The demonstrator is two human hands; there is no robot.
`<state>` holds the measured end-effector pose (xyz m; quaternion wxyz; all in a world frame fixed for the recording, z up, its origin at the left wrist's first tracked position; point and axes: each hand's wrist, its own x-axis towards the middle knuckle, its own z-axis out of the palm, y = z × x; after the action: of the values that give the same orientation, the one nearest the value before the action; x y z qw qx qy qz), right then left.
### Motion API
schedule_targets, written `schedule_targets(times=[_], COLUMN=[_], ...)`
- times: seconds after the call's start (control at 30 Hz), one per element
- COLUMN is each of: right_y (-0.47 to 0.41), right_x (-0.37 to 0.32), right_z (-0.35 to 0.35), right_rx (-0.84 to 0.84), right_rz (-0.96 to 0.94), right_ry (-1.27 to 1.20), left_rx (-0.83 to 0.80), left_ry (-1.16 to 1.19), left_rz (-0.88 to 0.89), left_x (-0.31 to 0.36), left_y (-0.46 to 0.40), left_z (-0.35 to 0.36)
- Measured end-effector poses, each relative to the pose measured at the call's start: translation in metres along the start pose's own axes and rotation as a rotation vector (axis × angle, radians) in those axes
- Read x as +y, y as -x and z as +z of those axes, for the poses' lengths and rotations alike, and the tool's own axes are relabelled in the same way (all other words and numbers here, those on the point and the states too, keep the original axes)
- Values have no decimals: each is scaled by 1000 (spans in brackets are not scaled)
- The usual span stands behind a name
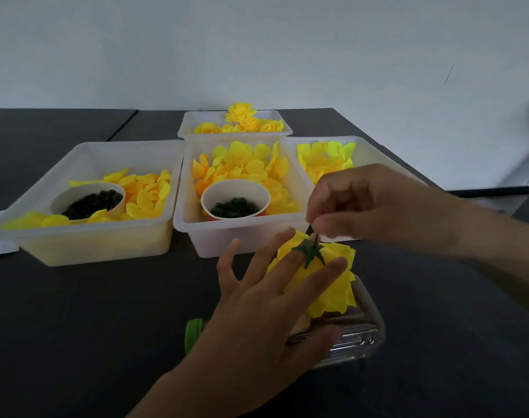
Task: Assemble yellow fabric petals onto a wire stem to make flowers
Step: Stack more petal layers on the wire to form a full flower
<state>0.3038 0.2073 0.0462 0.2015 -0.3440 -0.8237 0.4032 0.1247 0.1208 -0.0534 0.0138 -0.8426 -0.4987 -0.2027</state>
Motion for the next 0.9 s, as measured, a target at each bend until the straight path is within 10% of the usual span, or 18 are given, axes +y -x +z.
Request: schedule_targets(times=[0.4,0.9], right_y=[-5,-1], right_x=[11,12], right_z=[17,19], right_rx=[55,20], right_rz=[-22,-1], right_ry=[195,126], left_rx=[-27,576], left_ry=[-111,787], left_rz=[20,-241], left_x=[-1,-37], left_y=[5,5], left_z=[-8,-11])
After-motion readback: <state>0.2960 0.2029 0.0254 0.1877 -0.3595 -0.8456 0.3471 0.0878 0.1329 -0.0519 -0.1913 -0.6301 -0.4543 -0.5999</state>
